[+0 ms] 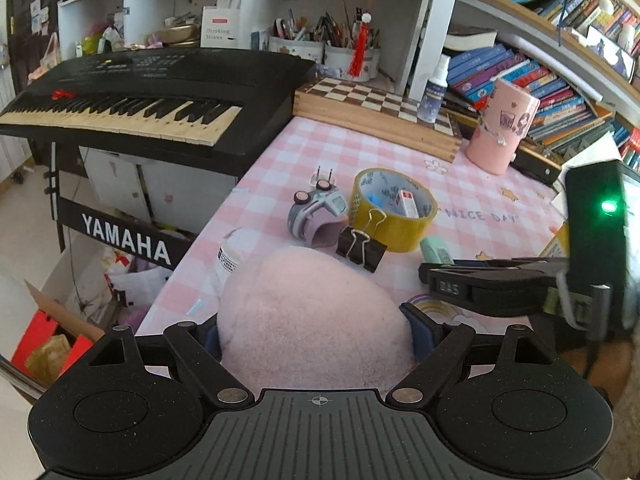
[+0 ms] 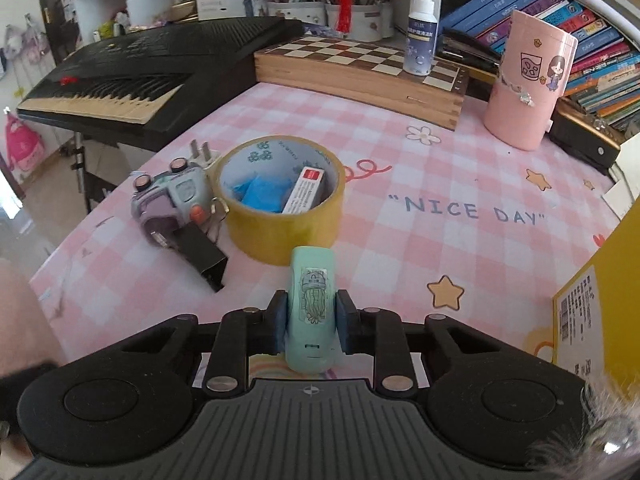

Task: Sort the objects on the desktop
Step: 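Close the left tool on the pink pig while the right tool grasps the mint-green eraser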

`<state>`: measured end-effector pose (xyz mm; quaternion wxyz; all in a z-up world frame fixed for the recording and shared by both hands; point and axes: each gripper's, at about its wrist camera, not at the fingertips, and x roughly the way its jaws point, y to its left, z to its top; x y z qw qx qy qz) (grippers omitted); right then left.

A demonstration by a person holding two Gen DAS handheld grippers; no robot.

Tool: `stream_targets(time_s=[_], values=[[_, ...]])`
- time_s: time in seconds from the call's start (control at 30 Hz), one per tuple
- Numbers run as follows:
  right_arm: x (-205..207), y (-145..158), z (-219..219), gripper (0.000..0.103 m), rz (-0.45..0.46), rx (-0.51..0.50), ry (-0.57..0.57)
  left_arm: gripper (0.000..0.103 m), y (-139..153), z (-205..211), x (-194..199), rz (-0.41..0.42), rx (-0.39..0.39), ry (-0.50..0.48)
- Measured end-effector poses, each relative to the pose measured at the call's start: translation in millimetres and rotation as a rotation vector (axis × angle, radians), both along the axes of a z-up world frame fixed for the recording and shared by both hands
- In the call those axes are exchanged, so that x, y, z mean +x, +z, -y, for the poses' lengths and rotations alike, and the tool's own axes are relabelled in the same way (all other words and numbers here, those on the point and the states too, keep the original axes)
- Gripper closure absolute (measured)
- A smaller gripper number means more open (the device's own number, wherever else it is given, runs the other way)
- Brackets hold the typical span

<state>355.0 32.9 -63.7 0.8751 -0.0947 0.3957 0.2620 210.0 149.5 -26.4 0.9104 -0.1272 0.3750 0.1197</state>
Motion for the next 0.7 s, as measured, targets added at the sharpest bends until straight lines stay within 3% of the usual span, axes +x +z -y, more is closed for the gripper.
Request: stream_targets(time_s=[0.33, 0.7], values=[[-40, 51, 29, 0.08, 0.055, 0.117, -0.045, 0.017, 23, 0, -19, 0.099, -0.02, -0.047], [-115, 83, 66, 0.08, 0.083, 0.139, -0.137, 0.017, 41, 3, -62, 0.178, -0.051, -0.141]])
